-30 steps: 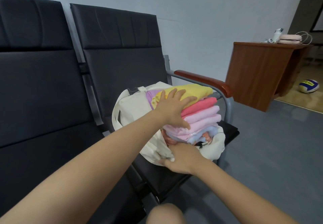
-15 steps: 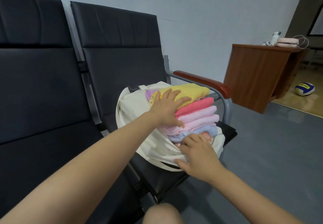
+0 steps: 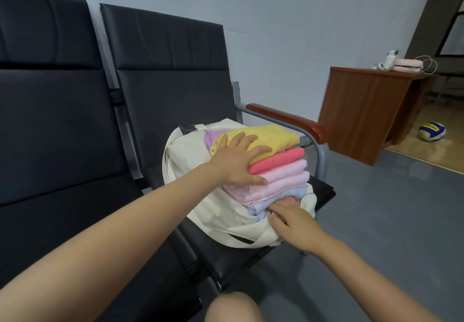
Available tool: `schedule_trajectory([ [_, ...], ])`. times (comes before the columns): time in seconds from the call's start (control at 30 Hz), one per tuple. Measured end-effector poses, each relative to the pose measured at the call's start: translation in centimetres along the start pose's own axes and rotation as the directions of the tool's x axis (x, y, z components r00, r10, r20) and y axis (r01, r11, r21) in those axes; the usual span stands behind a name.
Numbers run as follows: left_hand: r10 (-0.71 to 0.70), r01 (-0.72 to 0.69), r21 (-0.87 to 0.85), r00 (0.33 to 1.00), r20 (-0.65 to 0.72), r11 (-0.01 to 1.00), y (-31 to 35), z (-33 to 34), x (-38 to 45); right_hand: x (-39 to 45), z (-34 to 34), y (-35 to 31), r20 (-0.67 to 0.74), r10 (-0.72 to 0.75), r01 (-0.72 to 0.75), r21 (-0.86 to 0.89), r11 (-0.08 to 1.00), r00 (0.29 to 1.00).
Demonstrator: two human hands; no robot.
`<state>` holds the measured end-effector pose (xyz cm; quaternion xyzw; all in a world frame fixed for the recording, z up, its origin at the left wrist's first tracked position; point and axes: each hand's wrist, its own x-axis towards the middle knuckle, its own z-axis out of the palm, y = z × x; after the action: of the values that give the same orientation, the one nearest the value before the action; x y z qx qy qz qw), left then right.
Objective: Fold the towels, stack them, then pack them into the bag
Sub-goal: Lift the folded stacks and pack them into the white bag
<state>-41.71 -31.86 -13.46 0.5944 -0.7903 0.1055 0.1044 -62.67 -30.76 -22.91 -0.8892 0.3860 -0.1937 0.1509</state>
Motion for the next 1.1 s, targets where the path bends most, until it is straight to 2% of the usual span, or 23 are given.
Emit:
schedule_trajectory([
  [0.13, 0.014, -0.015, -0.006, 0.999, -0.033, 1.0, -0.3, 0.1, -0.3, 2.4, -0.5, -0.9, 0.261, 0.106, -0.087, -0.085, 0.993, 0.959],
  [0.2, 0.011, -0.012, -0.014, 0.999, -0.045, 1.0, -0.5, 0.1, -0.3, 3.1, -0.4, -1.2, 0.271, 0.138, -0.112, -0.111, 0.987, 0.953],
  [0.27, 0.001, -0.002, -0.036, 0.999, -0.049, 0.999, -0.5, 0.1, -0.2, 2.7, -0.2, -1.4, 0.188, 0.123, -0.105, -0.101, 0.989, 0.974],
  [0.33, -0.007, 0.004, -0.062, 0.999, -0.045, 0.998, -0.5, 0.1, -0.1, 1.4, 0.3, -1.4, 0.011, 0.077, -0.077, -0.052, 0.996, 0.997],
  [0.4, -0.012, 0.009, -0.074, 0.999, -0.04, 0.997, -0.6, 0.1, -0.1, 0.0, 0.7, -1.2, -0.156, 0.045, -0.04, 0.032, 0.999, 0.987],
  [0.43, -0.013, 0.01, -0.079, 0.999, -0.041, 0.997, -0.6, 0.0, -0.1, -0.4, 0.8, -0.9, -0.191, 0.033, -0.02, 0.066, 0.998, 0.981],
  [0.53, -0.014, 0.01, -0.091, 0.999, -0.046, 0.996, -0.6, 0.0, -0.2, -0.8, 1.2, -0.1, -0.175, -0.042, 0.062, 0.108, 0.992, 0.984],
  [0.63, -0.011, 0.007, -0.089, 0.999, -0.048, 0.996, -0.7, 0.0, -0.2, -0.3, 1.5, -0.1, -0.149, -0.039, 0.058, 0.121, 0.991, 0.988],
  [0.7, -0.01, 0.006, -0.086, 0.999, -0.049, 0.996, -0.6, 0.0, -0.2, -0.1, 1.6, -0.2, -0.162, -0.034, 0.051, 0.101, 0.994, 0.986],
  [0.83, -0.011, 0.008, -0.092, 0.999, -0.042, 0.996, -0.6, 0.0, -0.3, -0.5, 2.3, 0.0, -0.231, -0.062, 0.109, 0.2, 0.974, 0.971],
  [0.93, -0.008, 0.004, -0.088, 0.999, -0.045, 0.996, -0.5, 0.0, -0.2, -0.3, 2.3, -0.5, -0.14, -0.104, 0.125, 0.157, 0.98, 0.985],
  [1.0, -0.008, 0.004, -0.084, 0.999, -0.046, 0.996, -0.5, 0.1, -0.3, 0.6, 1.8, -1.1, 0.016, -0.097, 0.097, 0.039, 0.995, 0.995],
  [1.03, -0.008, 0.005, -0.081, 0.999, -0.046, 0.997, -0.4, 0.1, -0.3, 1.2, 1.4, -1.4, 0.093, -0.063, 0.068, -0.056, 0.996, 0.994],
  [1.1, -0.009, 0.006, -0.077, 0.999, -0.049, 0.997, -0.4, 0.2, -0.4, 2.6, 0.9, -1.9, 0.142, 0.037, -0.007, -0.205, 0.979, 0.989],
])
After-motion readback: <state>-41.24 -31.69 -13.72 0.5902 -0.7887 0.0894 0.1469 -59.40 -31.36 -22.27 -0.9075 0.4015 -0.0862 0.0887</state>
